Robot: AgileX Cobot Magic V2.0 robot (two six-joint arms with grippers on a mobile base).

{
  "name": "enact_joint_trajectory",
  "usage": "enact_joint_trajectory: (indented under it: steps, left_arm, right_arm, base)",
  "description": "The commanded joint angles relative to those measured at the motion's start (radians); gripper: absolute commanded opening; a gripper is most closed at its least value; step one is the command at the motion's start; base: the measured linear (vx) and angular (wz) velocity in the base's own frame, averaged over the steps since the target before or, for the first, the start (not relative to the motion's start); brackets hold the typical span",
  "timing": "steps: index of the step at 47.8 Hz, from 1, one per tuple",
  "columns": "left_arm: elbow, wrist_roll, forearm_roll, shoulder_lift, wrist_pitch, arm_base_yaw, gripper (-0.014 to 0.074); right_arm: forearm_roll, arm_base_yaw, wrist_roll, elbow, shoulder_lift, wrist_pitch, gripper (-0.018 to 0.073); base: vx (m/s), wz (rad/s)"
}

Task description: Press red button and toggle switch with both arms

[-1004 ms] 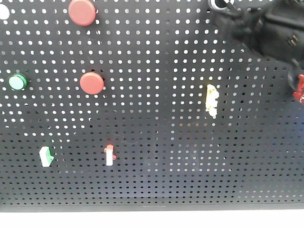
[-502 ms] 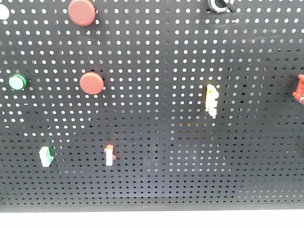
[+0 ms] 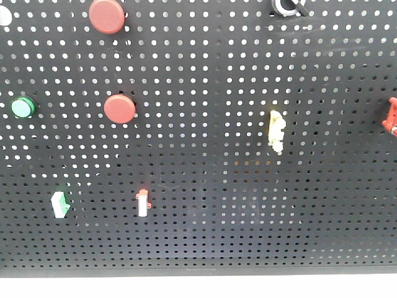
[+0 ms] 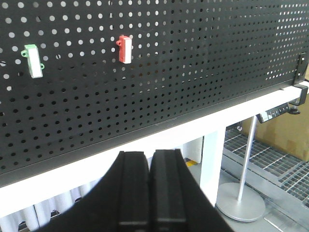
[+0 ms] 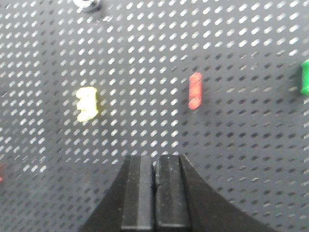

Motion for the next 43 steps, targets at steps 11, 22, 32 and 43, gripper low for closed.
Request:
enact_joint_trajectory:
  steps: [11, 22, 32, 43]
  left_arm:
    - [-0.025, -0.008, -0.026, 0.011, -0.055, -0.001, 0.0002]
    - [-0.024, -0.008, 0.066, 0.008, -0.098, -0.001, 0.0002]
    - [0.003, -0.051, 0.501, -0.03, -0.075, 0.025, 0.0002]
    - [0.21, -0.217, 0.551, -0.177, -0.214, 0.117, 0.0002]
  right_arm:
    - [-0.003, -0.006, -0.002, -0.03, 0.012, -0.011, -0.0003]
    - [-0.003, -0.006, -0.002, -0.03, 0.012, -0.011, -0.0003]
    - [-0.003, -0.006, -0.003, -0.03, 0.012, -0.011, -0.0003]
    - [-0.003, -0.006, -0.002, -0.03, 0.012, -0.012, -0.0003]
  base:
    - [0.0, 0.0]
    - [0.0, 0.0]
    - [0.0, 0.0]
    - [0.0, 0.0]
